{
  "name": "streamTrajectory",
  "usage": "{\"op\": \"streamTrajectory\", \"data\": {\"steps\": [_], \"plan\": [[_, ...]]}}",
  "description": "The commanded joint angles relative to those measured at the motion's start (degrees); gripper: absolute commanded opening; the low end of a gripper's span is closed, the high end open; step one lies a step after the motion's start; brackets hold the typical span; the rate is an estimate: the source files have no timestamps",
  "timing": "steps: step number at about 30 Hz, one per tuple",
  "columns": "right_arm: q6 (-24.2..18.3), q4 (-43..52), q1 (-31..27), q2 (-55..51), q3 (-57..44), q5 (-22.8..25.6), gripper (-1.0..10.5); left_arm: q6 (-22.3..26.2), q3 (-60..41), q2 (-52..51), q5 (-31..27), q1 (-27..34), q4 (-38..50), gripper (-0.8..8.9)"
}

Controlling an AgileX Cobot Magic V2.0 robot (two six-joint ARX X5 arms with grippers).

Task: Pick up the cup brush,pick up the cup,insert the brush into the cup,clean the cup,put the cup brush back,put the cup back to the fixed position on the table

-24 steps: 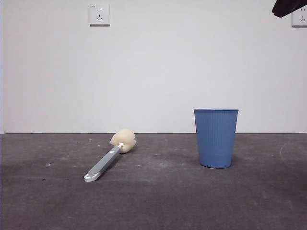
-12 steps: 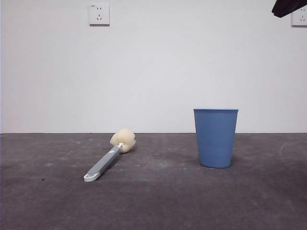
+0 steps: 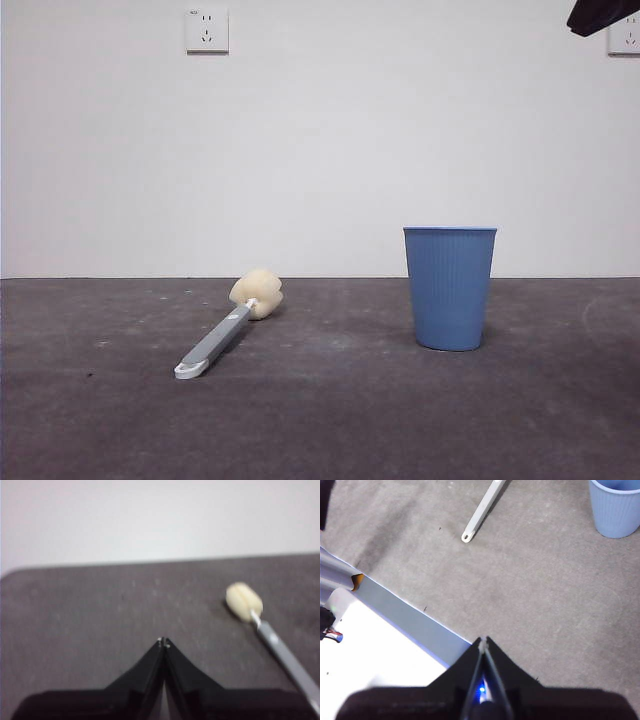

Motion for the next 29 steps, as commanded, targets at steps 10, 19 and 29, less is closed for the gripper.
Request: {"op": "streamTrajectory", "data": {"steps": [10,19,29], "plan": [[0.11,0.28,0.13,0.00,-0.17,0.22,0.0,-2.27,-0.63,-1.22,-0.11,0.17,-6.54,-0.03],[0.11,0.28,0.13,0.00,-0.17,0.31,0.0,-2.27,-0.63,-1.22,-0.09,0.17,-6.54,-0.03],[-0.07,0.39,0.37,-0.63,-0.17,0.55,0.0,-2.27,-0.63,-1.22,-0.09,0.17,-6.54,-0.03]]}}
